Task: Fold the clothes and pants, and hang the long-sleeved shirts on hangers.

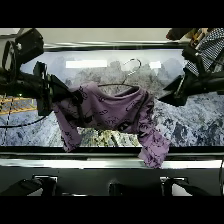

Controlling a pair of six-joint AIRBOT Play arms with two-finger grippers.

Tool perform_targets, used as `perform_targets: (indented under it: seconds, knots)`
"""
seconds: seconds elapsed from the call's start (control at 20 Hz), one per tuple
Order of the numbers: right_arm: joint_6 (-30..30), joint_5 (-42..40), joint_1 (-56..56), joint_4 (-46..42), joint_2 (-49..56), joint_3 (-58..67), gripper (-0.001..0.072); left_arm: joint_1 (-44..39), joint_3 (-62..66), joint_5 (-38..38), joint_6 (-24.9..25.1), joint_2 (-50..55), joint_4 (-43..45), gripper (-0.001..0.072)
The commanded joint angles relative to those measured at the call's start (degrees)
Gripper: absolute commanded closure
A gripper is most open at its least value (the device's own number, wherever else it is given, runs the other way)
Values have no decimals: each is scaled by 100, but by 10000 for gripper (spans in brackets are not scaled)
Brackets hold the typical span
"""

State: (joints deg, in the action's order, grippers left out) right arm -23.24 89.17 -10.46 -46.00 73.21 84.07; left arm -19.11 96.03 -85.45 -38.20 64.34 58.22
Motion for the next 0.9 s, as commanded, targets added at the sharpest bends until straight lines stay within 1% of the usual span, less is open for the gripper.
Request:
perform_targets:
  seconds: [0.0, 0.1, 0.15, 0.2, 0.25, 0.3, 0.35, 0.4, 0.45, 0.55, 0.65, 0.7, 0.75, 0.8, 0.85]
  knots:
    - [590, -214, 385, 271, 367, 7, 89, -2, -2, -4, 0, 2, 2, 680]
    - [636, -675, 726, 190, 540, 7, 100, -2, -2, -4, 0, 4, 2, 679]
    - [636, -811, 863, 186, 625, 7, 118, -2, -2, -4, 0, 4, 2, 680]
    - [636, -852, 997, 186, 721, 7, 118, -2, -2, -4, 0, 4, 2, 680]
    - [636, -774, 1099, 179, 820, 7, 134, -2, -2, -4, 0, 4, 2, 679]
    - [636, -640, 1156, 181, 892, 7, 270, -2, -2, -4, 0, 4, 2, 680]
    - [636, -459, 1182, 188, 918, 9, 465, -2, -2, -4, 0, 4, 2, 680]
    - [636, -289, 1180, 192, 907, 20, 621, -2, -2, -4, 0, 4, 2, 680]
    - [634, -118, 1158, 186, 863, 31, 663, -2, -2, -4, -26, 4, 2, 679]
    - [636, -33, 1161, 186, 667, 31, 664, -2, -2, -2, -214, 20, 2, 679]
    - [629, -31, 1161, 33, 365, 31, 665, -2, -2, -4, -240, 48, 2, 674]
    - [560, -28, 1161, -208, 203, 31, 666, -2, -2, -4, -243, 61, 2, 617]
    - [420, -26, 1161, -542, 22, 31, 666, 4, -2, -2, -273, 72, 4, 522]
    - [284, -24, 1161, -826, -146, 31, 667, 13, -2, 7, -457, 81, 50, 424]
    - [164, -31, 1161, -1056, -315, 31, 668, 13, -2, 55, -717, 85, 208, 348]
